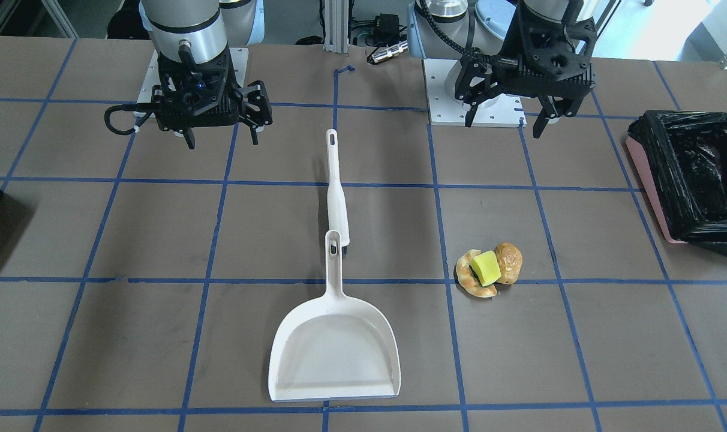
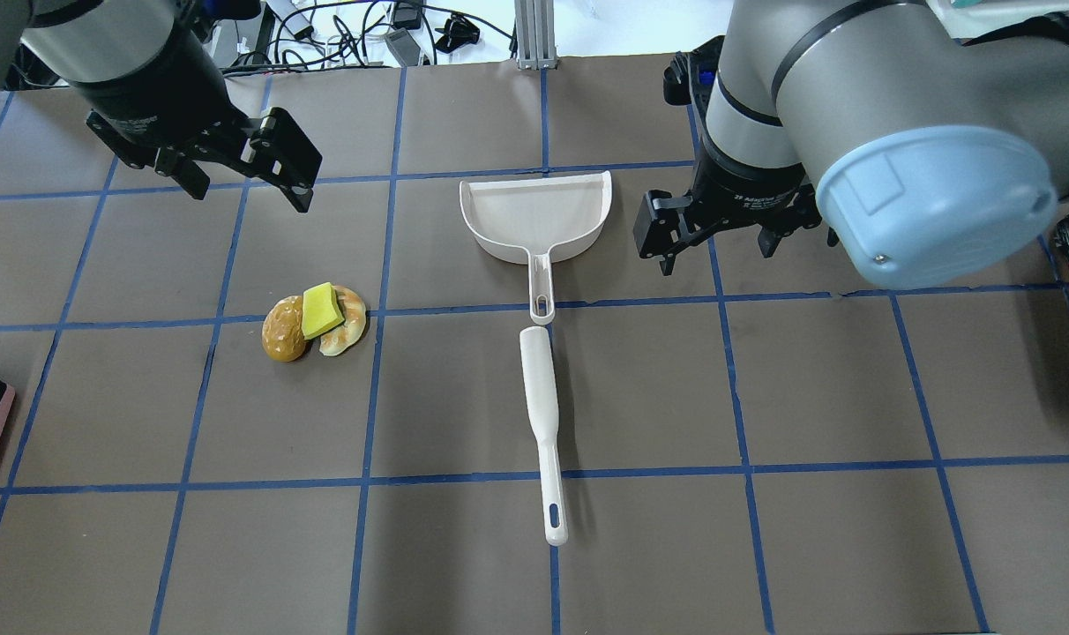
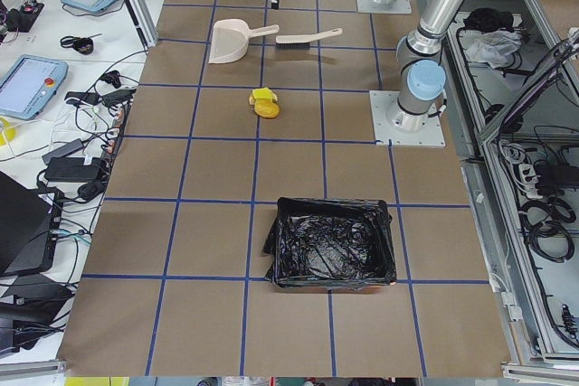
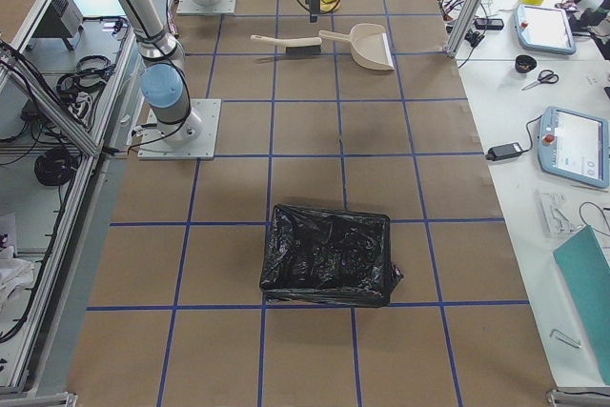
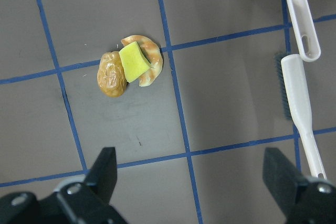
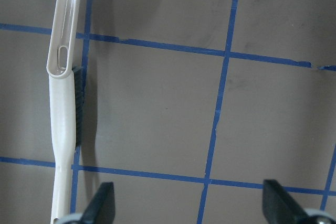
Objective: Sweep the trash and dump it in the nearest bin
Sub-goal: 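Reach the left gripper to the dustpan handle while the right reaches the brush handle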
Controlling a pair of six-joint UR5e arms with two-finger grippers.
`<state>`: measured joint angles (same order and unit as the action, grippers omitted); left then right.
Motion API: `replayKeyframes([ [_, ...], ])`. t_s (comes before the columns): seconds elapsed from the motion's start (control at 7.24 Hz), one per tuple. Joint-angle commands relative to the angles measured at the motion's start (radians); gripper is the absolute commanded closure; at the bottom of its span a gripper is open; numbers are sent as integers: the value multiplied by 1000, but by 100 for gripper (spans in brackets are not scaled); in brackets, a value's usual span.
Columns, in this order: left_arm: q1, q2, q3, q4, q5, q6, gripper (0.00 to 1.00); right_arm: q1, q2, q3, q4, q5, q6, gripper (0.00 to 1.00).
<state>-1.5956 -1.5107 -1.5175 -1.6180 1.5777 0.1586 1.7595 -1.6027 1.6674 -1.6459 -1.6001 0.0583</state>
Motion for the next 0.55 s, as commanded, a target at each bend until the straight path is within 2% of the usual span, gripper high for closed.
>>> replayKeyframes([
  [0.0,-1,12,-13,-5,1,-1,0,0,0,0,0,0,0,0],
  [0.41,8,-9,-12,3,1,4,0,0,0,2,3,-1,-2,0],
])
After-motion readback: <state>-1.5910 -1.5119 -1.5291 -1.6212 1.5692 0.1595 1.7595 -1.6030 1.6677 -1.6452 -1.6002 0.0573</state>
